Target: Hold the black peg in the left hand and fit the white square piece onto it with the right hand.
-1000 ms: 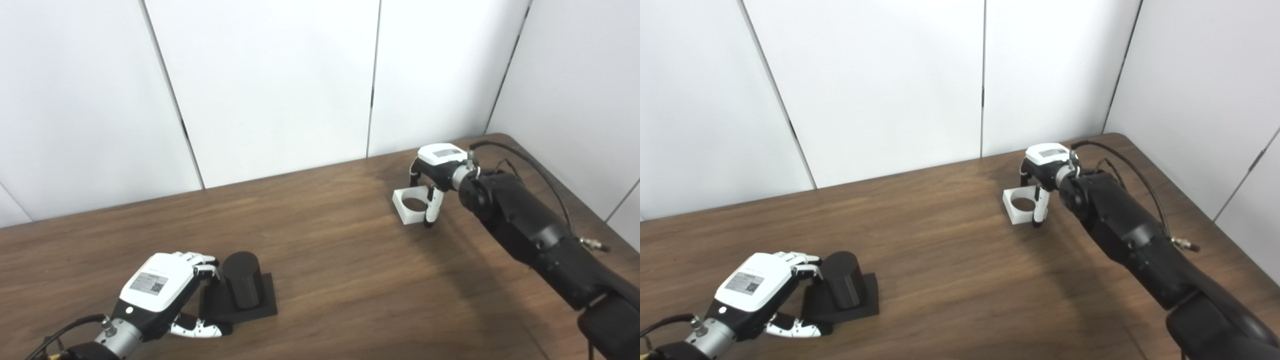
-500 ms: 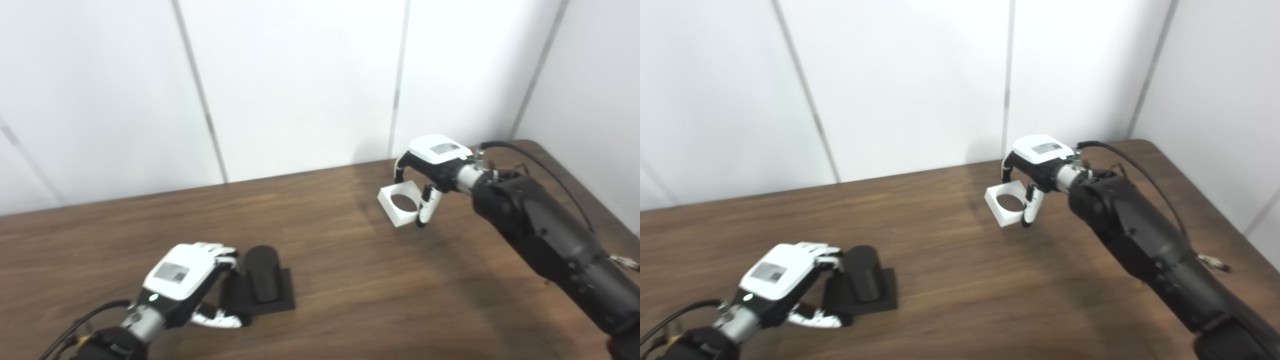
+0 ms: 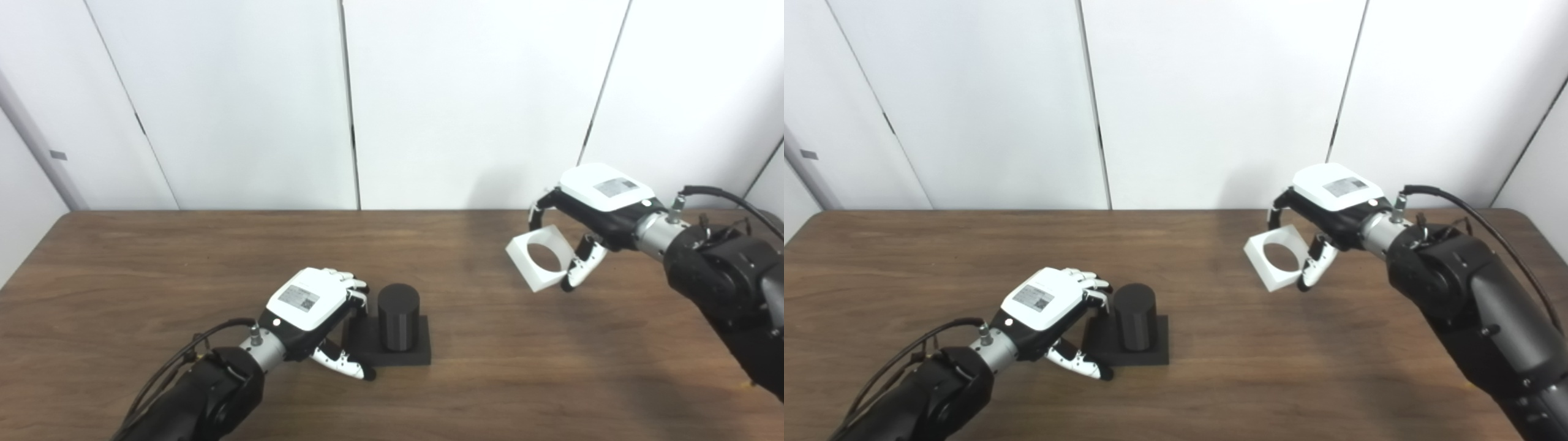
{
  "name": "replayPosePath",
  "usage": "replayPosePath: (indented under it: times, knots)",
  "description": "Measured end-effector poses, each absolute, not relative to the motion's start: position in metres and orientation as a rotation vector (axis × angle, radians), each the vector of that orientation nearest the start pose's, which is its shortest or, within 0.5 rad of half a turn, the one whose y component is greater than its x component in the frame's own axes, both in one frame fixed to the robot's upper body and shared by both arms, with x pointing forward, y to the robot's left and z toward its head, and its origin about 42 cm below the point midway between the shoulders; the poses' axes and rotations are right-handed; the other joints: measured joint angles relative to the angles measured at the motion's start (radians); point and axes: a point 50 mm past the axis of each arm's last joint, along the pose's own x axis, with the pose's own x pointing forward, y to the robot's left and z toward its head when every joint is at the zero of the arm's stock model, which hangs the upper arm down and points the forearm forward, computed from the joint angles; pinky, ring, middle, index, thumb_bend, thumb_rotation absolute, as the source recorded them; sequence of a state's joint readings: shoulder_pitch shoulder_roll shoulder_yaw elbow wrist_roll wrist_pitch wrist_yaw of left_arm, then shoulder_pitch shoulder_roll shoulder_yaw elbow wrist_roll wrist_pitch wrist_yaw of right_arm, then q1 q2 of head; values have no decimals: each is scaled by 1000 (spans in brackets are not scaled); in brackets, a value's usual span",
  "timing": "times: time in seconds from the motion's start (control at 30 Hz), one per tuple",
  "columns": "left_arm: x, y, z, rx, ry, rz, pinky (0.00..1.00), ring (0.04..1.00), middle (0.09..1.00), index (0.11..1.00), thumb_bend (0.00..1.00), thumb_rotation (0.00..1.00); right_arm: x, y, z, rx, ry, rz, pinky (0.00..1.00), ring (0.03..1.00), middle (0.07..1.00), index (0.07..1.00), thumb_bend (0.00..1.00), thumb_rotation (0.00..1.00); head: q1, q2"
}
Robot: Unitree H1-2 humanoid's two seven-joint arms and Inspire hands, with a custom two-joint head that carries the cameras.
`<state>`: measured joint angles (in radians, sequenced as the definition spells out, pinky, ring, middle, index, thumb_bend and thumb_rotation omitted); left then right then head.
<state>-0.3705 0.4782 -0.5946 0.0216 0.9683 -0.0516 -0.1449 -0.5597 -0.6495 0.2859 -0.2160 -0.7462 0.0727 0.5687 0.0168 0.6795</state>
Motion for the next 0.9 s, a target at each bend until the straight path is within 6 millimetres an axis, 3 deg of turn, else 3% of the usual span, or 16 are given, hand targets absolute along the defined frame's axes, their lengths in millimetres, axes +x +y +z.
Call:
replayPosePath:
  times: [0.17,0.6,0.9]
  knots:
    - [352,188,153,1541,-426,-607,839,853,829,493,520,82,388,-240,321,-1520,-392,505,812,803,748,478,520,132,11,6]
    - [353,180,154,1541,-431,-620,844,861,835,493,520,83,385,-191,324,-1457,-495,597,810,807,742,477,519,136,23,15]
    - [353,179,154,1540,-433,-622,831,861,832,493,520,83,383,-173,319,-1422,-520,629,812,804,737,477,520,134,23,17]
